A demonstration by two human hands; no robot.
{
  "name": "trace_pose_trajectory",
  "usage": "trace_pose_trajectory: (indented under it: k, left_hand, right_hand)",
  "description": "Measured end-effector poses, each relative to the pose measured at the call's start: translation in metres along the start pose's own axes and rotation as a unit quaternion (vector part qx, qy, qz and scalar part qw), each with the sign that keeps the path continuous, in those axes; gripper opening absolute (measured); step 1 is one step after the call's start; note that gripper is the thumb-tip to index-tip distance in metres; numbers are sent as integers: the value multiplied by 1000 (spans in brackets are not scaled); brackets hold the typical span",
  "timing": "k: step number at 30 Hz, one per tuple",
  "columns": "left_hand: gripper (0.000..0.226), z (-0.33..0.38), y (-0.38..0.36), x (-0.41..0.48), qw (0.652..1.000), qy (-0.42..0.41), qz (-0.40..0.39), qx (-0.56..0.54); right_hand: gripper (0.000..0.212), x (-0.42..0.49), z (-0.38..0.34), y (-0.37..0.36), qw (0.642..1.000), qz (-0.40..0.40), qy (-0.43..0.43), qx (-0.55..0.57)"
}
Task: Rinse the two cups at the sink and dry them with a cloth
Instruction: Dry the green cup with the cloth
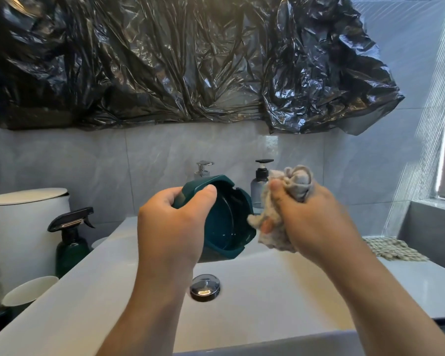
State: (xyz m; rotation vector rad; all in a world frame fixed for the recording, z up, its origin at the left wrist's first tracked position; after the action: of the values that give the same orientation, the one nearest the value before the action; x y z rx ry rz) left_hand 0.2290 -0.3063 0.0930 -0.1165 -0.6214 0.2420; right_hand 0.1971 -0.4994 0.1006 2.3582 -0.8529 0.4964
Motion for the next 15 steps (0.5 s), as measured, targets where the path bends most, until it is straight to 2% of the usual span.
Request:
trace_pose_trajectory:
  k: [3,5,7,9,10,11,12,14,15]
  left_hand:
    - [19,0,-1,-1,1000,6,-7,2]
    - [21,1,-2,-2,1000,-1,-9,10]
    - [26,3,-2,-3,1000,-14,-2,16]
    - [28,6,-2,-4,999,-25,14,16]
    - [26,7,-2,-4,999,-29,23,14]
    - [24,8,-2,-5,999,-33,30,12]
    - [22,9,-2,-5,999,-37,35,7]
    - [23,9,-2,-7,998,-42,36,-9]
    - [23,9,-3,-8,998,-41,33,-16]
  right_hand:
    - [9,2,2,6,999,23,27,-7]
    - [9,-5,-3,3,998,0,54,37]
    - [14,-10,-10,-3,986,-103,88,92]
    - [36,-21,-24,-16,933,-298,101,176]
    - [56,-25,-27,-20,895,-377,82,223]
    - [71,-26,-28,-22,865,-423,56,264]
    - [73,-27,-28,-24,841,-444,40,307]
    - [38,-25,-24,-27,798,-444,27,406]
    - [42,-24,-22,-26,770,-440,-6,461]
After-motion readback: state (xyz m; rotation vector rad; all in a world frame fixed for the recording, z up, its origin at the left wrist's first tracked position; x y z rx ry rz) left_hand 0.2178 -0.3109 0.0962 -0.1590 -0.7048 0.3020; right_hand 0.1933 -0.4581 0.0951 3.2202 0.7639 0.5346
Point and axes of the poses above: each hand's wrist, its own x-axis towards the middle knuckle, its own y-axis out of the back of the hand, z = x × y, the point moved 4 cm from there along x, towards the middle knuckle, and after that the axes turned 3 degrees about -y, right-handed, at the moved point
